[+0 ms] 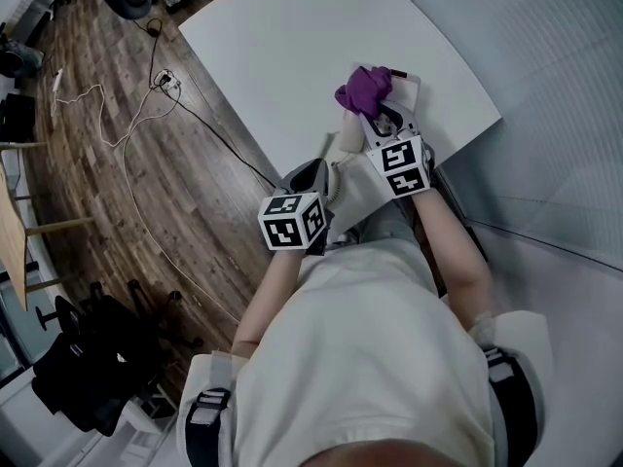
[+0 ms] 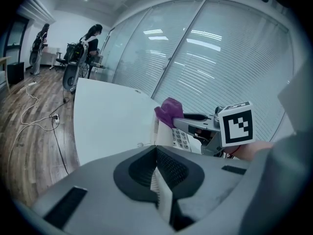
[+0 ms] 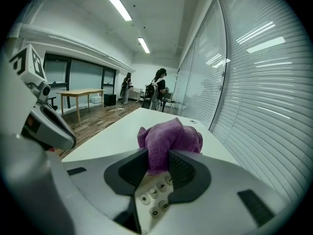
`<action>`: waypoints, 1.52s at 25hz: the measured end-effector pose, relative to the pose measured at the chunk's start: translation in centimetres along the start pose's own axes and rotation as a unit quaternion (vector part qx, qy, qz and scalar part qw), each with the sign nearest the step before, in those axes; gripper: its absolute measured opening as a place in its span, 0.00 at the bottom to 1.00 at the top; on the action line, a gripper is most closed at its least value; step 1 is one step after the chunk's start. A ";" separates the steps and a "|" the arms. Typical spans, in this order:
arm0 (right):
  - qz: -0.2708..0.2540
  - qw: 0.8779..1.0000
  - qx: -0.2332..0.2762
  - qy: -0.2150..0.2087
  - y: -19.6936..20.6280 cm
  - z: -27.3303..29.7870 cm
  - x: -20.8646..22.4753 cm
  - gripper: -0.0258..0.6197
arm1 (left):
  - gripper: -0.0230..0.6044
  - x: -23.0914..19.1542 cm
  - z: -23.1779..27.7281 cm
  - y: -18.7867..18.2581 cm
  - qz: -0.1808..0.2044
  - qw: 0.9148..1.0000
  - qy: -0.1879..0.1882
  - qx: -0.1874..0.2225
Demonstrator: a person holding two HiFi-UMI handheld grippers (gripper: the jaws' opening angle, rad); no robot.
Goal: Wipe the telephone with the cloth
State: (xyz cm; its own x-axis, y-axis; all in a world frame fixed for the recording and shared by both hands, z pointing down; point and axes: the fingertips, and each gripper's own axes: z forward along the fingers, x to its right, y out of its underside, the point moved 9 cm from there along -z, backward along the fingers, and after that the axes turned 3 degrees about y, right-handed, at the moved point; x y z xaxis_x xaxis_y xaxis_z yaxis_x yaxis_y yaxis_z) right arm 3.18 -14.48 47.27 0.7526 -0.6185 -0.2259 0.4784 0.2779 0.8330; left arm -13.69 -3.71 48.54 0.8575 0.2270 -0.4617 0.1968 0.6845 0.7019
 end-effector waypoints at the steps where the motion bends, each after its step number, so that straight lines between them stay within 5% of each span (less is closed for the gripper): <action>1: 0.000 1.000 -0.001 -0.001 0.1 -0.1 -0.2 0.24 | 0.07 0.0 0.0 0.1 0.001 1.000 0.001 0.000; 38: -0.007 0.998 -0.050 -0.046 5.2 -4.1 -7.3 0.24 | 0.07 0.8 -2.5 1.4 0.027 1.000 0.007 0.010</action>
State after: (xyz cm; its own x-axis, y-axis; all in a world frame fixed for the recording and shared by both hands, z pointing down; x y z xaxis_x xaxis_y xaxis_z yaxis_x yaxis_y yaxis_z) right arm 1.98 -5.54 51.16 0.7027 -0.6866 -0.1866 0.5351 0.3372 0.7746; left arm -13.93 -0.84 47.75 0.8603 0.2738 -0.4300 0.1594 0.6567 0.7371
